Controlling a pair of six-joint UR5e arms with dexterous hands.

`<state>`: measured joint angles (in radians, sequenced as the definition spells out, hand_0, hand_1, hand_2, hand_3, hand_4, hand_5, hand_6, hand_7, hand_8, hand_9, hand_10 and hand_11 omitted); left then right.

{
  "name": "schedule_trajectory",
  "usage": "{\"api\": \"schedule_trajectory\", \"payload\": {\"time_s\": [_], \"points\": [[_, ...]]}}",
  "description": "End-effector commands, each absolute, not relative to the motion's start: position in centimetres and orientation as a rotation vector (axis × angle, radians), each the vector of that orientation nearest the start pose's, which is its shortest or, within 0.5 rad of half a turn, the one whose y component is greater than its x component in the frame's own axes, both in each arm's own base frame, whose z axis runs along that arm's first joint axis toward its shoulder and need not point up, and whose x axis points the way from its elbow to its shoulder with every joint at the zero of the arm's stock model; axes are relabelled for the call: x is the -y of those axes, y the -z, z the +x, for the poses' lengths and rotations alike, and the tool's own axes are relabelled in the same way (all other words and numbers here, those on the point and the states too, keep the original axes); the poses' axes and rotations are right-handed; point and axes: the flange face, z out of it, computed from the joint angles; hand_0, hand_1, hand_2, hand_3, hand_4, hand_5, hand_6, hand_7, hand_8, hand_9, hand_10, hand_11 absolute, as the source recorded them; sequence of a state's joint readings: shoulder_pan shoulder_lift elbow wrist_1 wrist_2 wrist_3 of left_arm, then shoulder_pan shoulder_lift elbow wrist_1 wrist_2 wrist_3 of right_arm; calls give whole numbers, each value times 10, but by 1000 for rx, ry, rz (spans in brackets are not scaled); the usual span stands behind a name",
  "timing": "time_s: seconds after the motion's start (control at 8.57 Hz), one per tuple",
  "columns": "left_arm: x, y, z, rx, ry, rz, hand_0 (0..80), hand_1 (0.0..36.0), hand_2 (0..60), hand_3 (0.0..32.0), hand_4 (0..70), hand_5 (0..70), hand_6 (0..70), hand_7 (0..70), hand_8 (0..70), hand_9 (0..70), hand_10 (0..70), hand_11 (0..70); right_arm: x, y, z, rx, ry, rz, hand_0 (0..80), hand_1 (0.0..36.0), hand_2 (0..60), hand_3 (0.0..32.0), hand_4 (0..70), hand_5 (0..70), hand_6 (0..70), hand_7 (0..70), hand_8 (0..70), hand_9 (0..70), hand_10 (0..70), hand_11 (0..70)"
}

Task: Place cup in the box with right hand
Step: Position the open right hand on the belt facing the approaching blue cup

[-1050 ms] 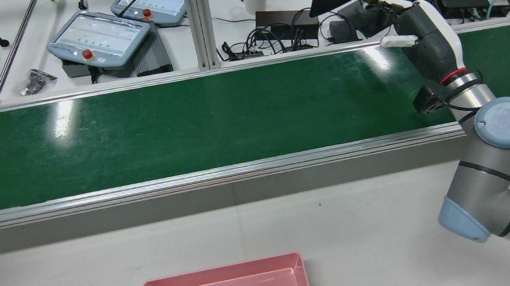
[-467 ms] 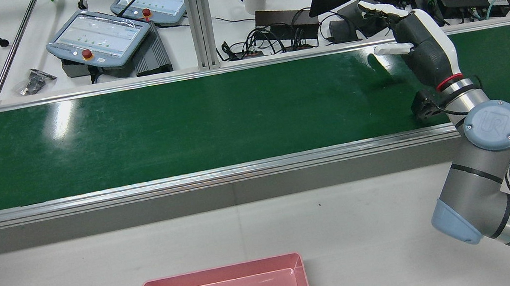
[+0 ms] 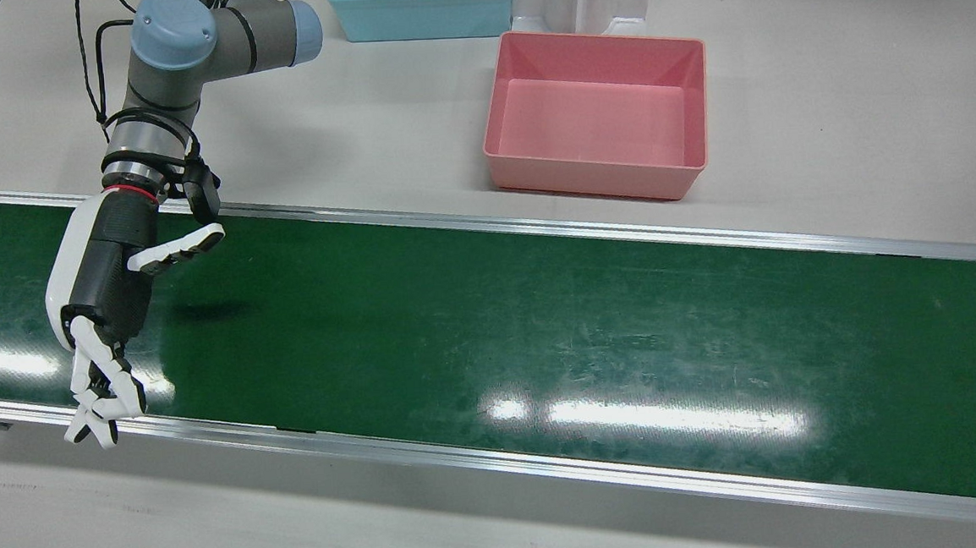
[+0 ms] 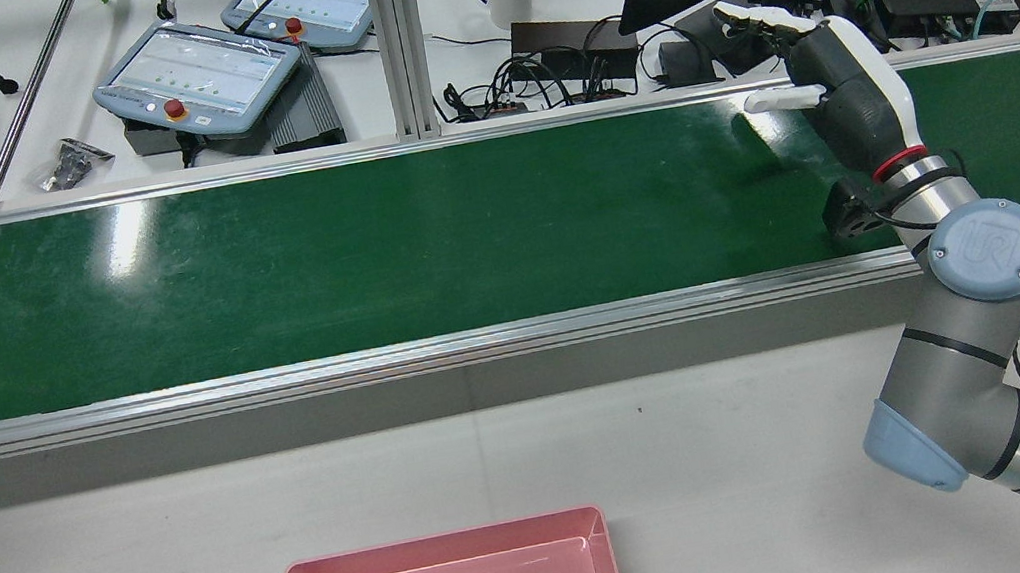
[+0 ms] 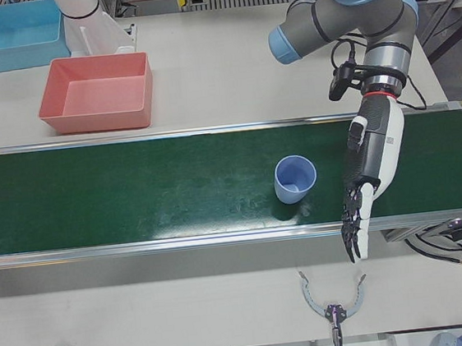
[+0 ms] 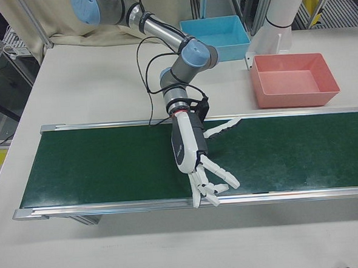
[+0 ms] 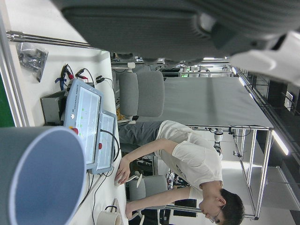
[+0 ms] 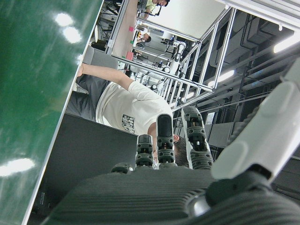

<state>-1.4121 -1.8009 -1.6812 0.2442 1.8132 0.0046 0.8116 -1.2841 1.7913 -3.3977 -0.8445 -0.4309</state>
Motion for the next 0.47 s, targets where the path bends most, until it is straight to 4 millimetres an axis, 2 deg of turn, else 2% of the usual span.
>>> {"api": "schedule_trajectory", "payload": {"time_s": [0.0,0.12,0.35], "points": [[583,-535,-18,-2095,1897,-396,0,0,0,0,0,0,0,0,0,0,0,0,526,-448,-233,-2559,2112,-292,415,0,0,0,108,13,83,425,65,177,0,0],[582,-536,-18,-2094,1898,-396,0,0,0,0,0,0,0,0,0,0,0,0,522,-444,-228,-2560,2100,-286,411,0,0,0,87,14,79,403,66,174,0,0],[582,-536,-18,-2094,1898,-396,0,0,0,0,0,0,0,0,0,0,0,0,517,-437,-215,-2559,2073,-284,415,0,0,0,121,13,83,421,67,179,0,0]]}}
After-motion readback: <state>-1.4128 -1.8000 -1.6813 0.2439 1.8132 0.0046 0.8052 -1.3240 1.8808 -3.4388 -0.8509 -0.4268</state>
